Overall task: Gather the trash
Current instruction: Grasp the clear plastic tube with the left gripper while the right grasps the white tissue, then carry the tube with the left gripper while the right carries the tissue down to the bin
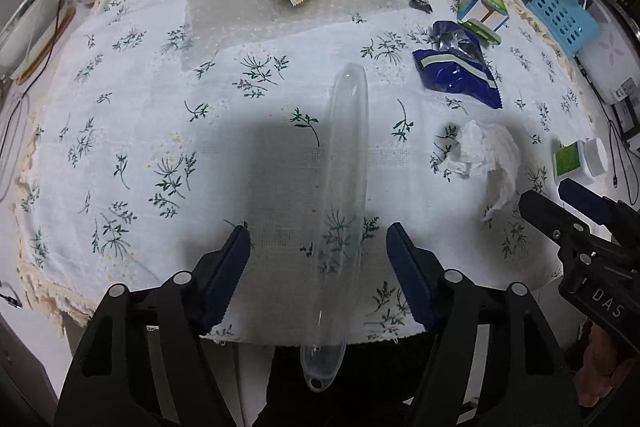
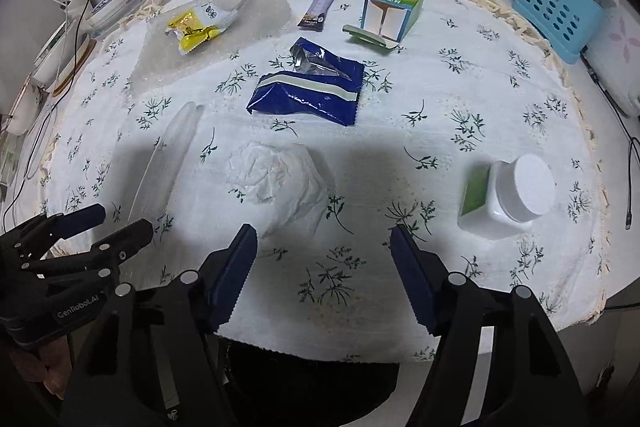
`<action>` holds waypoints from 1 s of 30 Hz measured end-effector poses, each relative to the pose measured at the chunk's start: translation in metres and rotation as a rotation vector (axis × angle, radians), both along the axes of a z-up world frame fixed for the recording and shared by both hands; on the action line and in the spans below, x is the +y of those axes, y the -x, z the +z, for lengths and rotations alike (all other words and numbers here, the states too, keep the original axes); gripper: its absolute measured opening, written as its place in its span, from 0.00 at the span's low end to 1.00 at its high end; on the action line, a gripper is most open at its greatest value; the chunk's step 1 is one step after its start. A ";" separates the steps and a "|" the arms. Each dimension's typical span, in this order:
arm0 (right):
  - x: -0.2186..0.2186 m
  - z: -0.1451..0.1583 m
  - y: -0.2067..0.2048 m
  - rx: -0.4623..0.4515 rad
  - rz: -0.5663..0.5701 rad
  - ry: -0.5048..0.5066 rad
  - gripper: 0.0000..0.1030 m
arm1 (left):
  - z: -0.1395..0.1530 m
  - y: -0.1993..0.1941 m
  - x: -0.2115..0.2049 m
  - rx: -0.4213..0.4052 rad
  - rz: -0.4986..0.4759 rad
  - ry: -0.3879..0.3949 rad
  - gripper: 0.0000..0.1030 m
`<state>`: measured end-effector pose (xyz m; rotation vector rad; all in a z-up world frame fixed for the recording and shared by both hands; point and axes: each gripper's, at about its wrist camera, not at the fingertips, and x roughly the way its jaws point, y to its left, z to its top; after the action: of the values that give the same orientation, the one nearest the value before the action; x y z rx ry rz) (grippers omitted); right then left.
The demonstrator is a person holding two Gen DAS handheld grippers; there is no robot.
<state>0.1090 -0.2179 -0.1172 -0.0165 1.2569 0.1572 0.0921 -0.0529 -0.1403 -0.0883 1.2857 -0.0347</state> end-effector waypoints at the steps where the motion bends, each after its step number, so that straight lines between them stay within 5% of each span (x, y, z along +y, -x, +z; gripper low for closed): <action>1: 0.001 -0.002 -0.003 0.006 -0.002 -0.004 0.59 | -0.003 -0.004 0.000 0.007 -0.002 0.002 0.60; 9: 0.017 -0.014 -0.020 0.039 0.015 0.006 0.54 | -0.011 -0.016 -0.003 0.022 -0.004 -0.010 0.50; 17: 0.026 -0.024 -0.030 0.074 0.018 -0.010 0.39 | -0.010 -0.021 0.000 0.023 -0.006 -0.046 0.25; 30: 0.025 -0.028 -0.031 0.086 0.012 -0.014 0.13 | -0.008 -0.015 0.012 0.015 -0.008 0.001 0.24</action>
<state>0.1401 -0.1928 -0.1455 -0.0055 1.3422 0.1789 0.1071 -0.0413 -0.1478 -0.0838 1.3012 -0.0416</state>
